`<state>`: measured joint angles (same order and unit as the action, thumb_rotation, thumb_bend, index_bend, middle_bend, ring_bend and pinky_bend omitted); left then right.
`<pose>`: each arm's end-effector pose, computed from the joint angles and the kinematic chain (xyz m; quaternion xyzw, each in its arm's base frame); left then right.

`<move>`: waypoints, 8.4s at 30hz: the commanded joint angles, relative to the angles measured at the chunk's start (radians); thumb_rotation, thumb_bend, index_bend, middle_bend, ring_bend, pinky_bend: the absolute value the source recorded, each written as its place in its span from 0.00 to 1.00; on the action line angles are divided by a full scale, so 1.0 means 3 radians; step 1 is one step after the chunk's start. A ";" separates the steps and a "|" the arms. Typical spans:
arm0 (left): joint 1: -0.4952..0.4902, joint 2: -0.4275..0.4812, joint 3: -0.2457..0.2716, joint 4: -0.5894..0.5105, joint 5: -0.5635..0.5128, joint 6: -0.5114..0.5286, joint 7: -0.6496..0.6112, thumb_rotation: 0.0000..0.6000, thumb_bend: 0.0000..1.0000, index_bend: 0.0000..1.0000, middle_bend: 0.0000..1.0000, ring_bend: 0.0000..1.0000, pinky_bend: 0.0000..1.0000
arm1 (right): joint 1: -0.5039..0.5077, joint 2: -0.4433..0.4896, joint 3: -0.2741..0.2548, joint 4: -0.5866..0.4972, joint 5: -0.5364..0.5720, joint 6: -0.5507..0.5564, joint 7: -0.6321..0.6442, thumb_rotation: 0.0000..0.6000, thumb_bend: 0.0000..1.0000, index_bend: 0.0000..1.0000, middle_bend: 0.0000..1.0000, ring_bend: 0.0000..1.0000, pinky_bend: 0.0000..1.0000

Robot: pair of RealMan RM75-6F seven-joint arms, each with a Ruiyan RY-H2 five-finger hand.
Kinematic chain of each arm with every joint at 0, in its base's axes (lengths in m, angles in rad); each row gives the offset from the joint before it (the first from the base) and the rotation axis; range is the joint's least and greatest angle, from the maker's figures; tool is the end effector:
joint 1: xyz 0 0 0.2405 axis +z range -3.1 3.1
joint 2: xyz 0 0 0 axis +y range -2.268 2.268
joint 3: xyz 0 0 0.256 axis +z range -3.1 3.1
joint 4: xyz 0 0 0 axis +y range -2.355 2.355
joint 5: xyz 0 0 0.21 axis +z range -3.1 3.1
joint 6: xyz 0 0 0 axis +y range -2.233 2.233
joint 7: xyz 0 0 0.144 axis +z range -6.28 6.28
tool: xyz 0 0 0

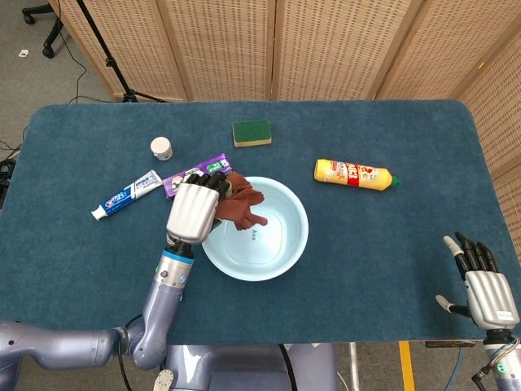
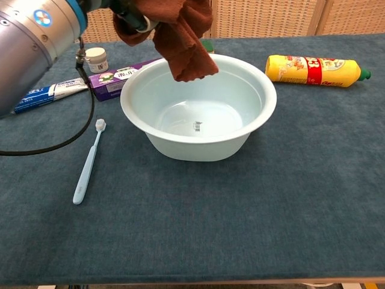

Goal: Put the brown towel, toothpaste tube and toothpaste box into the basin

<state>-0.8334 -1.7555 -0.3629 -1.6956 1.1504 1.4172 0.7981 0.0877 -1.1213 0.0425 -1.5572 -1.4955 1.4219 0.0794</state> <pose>-0.0142 0.3216 0.0153 -0.6348 -0.2598 -0.5276 0.5013 -0.3262 -0.1810 0.1551 0.5976 -0.4168 0.3764 0.5723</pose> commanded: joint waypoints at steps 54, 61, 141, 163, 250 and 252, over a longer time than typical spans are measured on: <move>0.0399 0.1384 0.0487 -0.0847 -0.0559 -0.0313 0.0270 1.00 0.21 0.08 0.00 0.00 0.00 | -0.0003 0.0005 -0.0001 -0.0081 -0.0004 0.0026 -0.0165 1.00 0.10 0.00 0.00 0.00 0.00; 0.0714 0.1736 0.0711 -0.0951 -0.0261 -0.0170 -0.0111 1.00 0.21 0.08 0.00 0.00 0.00 | -0.0010 -0.0002 -0.0002 -0.0109 -0.0014 0.0050 -0.0231 1.00 0.10 0.00 0.00 0.00 0.00; 0.1223 0.1883 0.0434 0.0010 -0.0715 -0.0905 -0.0999 1.00 0.25 0.19 0.00 0.00 0.04 | 0.0014 -0.0103 -0.0075 -0.0186 -0.0130 0.0030 -0.0594 1.00 0.10 0.00 0.00 0.00 0.00; 0.0741 0.1412 0.0362 0.0864 -0.1722 -0.1311 -0.0846 1.00 0.25 0.29 0.04 0.02 0.08 | 0.0030 -0.0090 -0.0074 -0.0184 -0.0126 0.0006 -0.0550 1.00 0.10 0.00 0.00 0.00 0.00; 0.0529 0.0632 -0.0009 0.1245 -0.1030 -0.0476 -0.0886 1.00 0.53 0.84 0.53 0.50 0.54 | 0.0040 -0.0071 -0.0104 -0.0170 -0.0230 0.0056 -0.0339 1.00 0.10 0.00 0.00 0.00 0.00; 0.0536 0.0667 -0.0021 0.1170 -0.1033 -0.0460 -0.0867 1.00 0.53 0.84 0.54 0.51 0.55 | 0.0038 -0.0070 -0.0106 -0.0172 -0.0235 0.0060 -0.0337 1.00 0.10 0.00 0.00 0.00 0.00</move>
<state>-0.6751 -1.5651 -0.3645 -1.3283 0.8375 1.2719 0.5307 0.0993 -1.1425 0.0109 -1.6087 -1.5660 1.4400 -0.0218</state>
